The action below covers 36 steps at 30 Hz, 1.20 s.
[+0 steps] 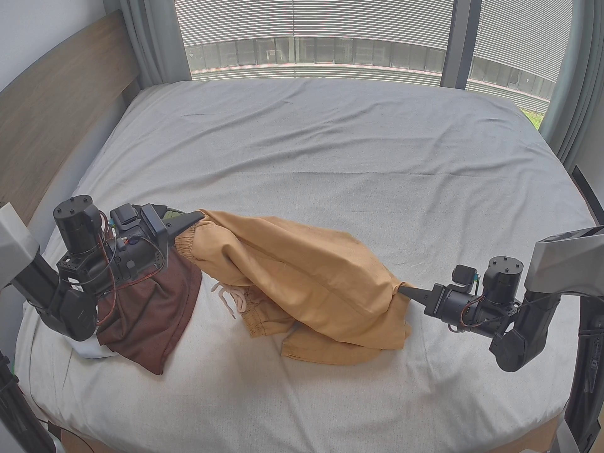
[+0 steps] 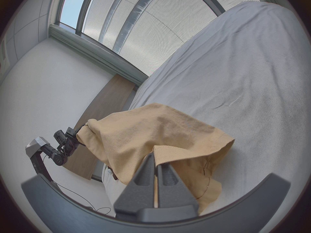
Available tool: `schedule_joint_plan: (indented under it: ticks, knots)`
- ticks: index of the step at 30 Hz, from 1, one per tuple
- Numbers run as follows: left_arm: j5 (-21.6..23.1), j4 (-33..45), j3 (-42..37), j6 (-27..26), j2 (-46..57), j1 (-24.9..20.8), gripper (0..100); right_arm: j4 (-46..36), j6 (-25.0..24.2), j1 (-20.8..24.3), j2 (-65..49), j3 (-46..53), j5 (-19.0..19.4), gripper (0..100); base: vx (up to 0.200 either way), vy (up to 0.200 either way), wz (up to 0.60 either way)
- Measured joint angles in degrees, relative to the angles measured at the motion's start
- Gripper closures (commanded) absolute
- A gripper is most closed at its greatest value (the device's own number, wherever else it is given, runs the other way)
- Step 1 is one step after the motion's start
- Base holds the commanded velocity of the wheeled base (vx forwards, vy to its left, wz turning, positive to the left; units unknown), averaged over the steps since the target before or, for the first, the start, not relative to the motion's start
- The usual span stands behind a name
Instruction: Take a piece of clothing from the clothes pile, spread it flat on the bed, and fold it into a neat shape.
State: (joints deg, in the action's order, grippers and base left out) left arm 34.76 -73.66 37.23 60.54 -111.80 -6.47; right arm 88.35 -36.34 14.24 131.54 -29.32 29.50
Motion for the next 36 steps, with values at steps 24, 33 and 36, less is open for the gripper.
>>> schedule_joint_plan:
  ticks: [24, 33, 36]
  knots:
    - [0.0, -1.9, -0.2, 0.1, -2.0, 0.0, 100, 0.3, 6.4, -0.1, 6.8, 2.0, 4.5, 0, 0.0, 0.0, 0.0]
    - [0.1, -1.8, -0.2, 0.2, -2.0, 0.0, 100, 0.5, 10.0, 1.2, 8.0, 1.9, 4.4, 0, 0.0, 0.0, 0.0]
    - [0.1, -1.8, -0.2, 0.2, -2.0, 0.0, 100, 0.5, 11.4, 1.3, 8.0, 2.0, 4.4, 0, 0.0, 0.0, 0.0]
